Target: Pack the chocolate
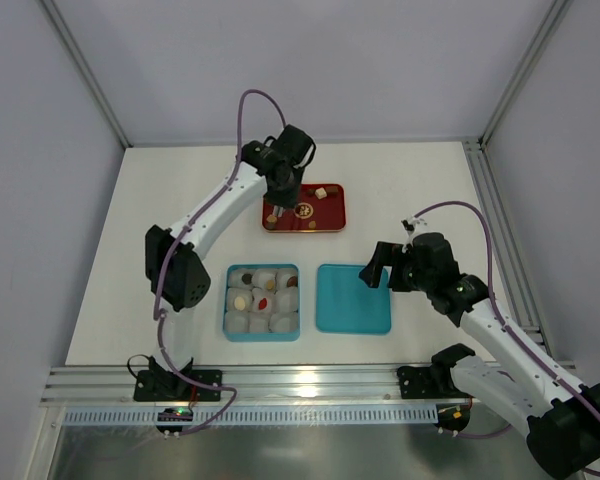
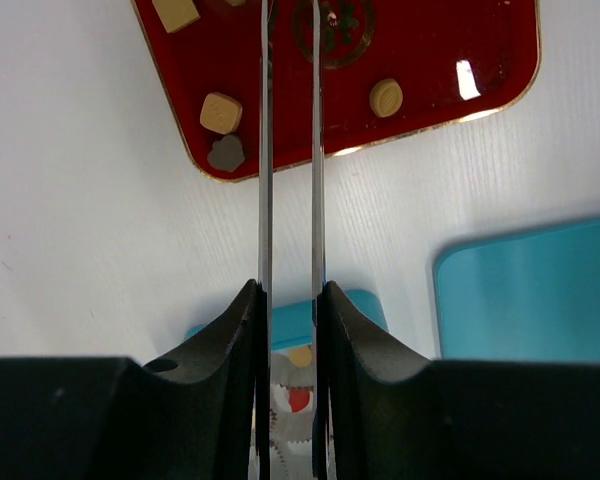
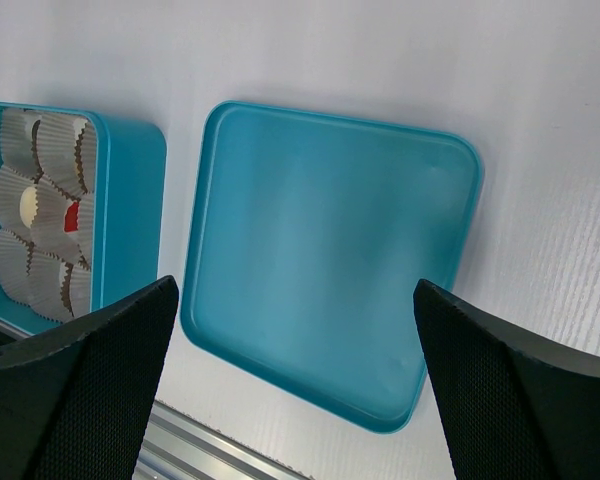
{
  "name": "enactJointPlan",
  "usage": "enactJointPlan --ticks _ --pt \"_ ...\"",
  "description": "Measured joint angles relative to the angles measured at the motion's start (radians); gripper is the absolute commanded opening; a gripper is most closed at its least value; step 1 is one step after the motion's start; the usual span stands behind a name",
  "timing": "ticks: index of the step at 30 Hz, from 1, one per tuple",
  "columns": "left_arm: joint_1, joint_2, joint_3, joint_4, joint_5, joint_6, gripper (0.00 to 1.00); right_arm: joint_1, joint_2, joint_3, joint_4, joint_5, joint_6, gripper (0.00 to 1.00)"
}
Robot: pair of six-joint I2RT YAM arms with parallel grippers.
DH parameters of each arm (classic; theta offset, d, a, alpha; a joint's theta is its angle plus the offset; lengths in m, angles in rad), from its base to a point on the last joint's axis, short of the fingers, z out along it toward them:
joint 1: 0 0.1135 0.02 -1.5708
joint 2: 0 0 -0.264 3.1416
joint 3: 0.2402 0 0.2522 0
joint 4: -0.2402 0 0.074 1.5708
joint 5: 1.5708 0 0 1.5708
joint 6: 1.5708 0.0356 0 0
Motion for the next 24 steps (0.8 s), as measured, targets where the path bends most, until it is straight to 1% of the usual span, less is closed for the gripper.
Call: enactJointPlan --ticks 15,20,24 --pt "-0.002 -0.386 -0.276 -0.03 0.1 -0.057 0.15 0.0 0.055 0.0 0.039 -0.005 0.0 1.0" --pt "-0.003 -0.523 -0.404 -0.053 0.144 -0.078 0.16 0.0 0.092 0.0 0.056 -0.005 0.0 1.0" --pt "-0.005 -0.676 -0.528 -0.085 0.2 -0.097 0.16 0.0 0.127 0.0 0.065 -0.005 0.0 1.0"
